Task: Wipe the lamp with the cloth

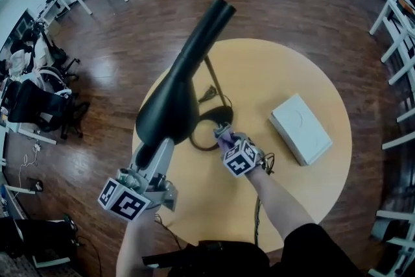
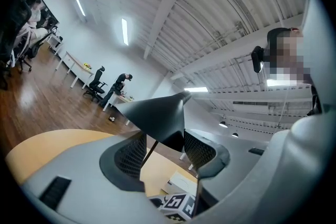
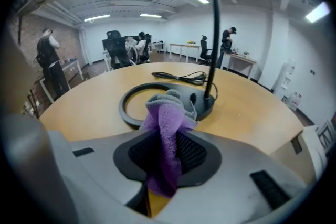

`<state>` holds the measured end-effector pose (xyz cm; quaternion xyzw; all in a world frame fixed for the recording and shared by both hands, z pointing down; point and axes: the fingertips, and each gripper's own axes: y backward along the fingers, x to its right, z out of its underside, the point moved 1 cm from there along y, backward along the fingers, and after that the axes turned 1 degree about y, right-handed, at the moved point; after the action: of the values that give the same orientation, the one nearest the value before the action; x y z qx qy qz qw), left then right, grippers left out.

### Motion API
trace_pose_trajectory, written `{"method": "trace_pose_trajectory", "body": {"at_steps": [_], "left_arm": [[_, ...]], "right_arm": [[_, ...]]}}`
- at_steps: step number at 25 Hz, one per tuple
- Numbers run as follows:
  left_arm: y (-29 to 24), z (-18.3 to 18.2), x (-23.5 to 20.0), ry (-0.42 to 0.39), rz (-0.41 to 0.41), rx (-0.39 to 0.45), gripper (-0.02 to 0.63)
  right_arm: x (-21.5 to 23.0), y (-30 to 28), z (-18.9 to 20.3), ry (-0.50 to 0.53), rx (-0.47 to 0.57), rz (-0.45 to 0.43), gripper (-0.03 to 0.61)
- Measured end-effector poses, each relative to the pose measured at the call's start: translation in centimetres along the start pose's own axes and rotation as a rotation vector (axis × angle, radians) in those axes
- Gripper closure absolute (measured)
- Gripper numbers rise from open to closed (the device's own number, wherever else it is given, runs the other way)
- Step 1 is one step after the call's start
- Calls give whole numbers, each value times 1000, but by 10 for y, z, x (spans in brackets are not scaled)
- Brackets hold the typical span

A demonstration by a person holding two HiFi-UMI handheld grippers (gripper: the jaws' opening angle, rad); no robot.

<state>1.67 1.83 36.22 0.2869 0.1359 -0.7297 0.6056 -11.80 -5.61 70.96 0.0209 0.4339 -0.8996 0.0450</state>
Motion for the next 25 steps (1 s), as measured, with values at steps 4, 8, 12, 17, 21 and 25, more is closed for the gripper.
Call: {"method": "trace_pose_trajectory", "body": {"at_steps": [4,8,12,17,21,25], "left_arm": [[-4,0,-6,-50,-13,-7,407],[-1,2,-10,-51,-44,4,407],[-4,-11,-17,-18,-59,48,402],[-7,-15,-35,33,-78,55,387],[-9,-26,-51,44,-89,53,376],[-16,-38,-76,74,-77,52,374]], "right_arm": [[-44,5,4,197,-50,-82,488],[-56,27,6,232,-93,-226,488],[29,86,-62,-6,253,-157,489],[133,225,-188,-133,704,-104,488],[181,301,-255,-103,871,29,488],[192,319,-288,1,858,138,488]]}}
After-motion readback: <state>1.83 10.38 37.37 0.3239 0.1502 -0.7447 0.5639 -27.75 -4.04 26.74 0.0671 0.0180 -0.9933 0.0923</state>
